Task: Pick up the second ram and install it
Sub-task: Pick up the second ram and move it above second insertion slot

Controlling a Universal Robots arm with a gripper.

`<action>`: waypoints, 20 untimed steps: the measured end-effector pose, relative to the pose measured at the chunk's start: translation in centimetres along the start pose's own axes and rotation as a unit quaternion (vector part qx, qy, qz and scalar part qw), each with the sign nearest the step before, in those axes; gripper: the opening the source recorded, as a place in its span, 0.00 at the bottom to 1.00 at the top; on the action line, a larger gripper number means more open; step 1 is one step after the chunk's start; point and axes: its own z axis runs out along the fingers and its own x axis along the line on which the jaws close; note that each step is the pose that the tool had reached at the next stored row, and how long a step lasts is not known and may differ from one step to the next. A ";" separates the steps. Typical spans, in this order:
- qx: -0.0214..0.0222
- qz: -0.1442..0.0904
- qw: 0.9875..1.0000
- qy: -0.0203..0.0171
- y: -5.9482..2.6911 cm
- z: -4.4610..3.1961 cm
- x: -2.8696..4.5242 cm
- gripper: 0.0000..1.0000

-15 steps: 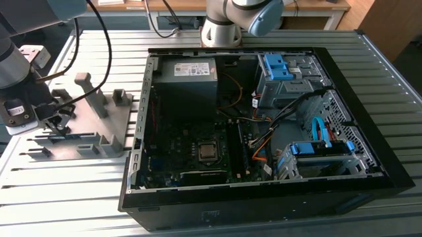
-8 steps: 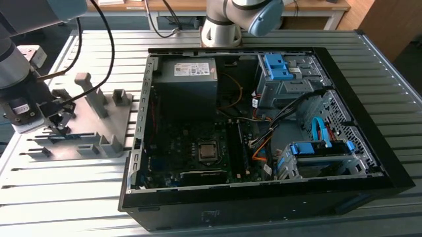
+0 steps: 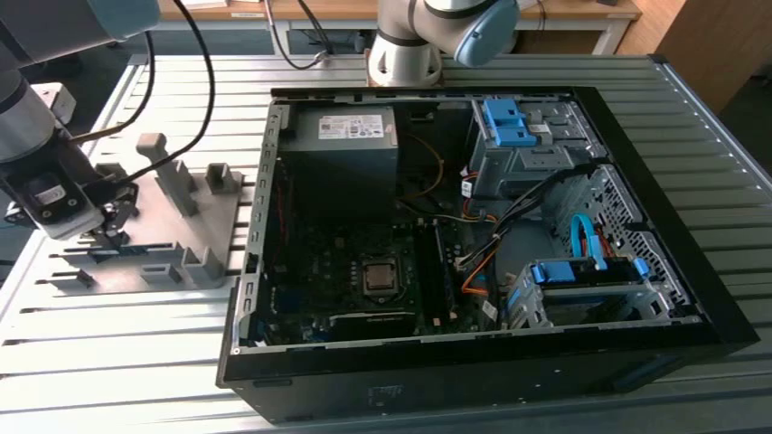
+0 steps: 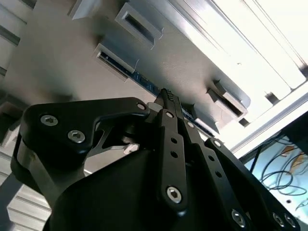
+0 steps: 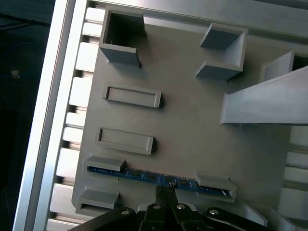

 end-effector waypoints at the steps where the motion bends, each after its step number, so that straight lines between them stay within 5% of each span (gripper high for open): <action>1: 0.000 -0.009 1.000 0.000 0.00 0.00 0.00 0.10; 20: 0.001 -0.104 0.995 0.003 0.00 0.00 0.00 0.10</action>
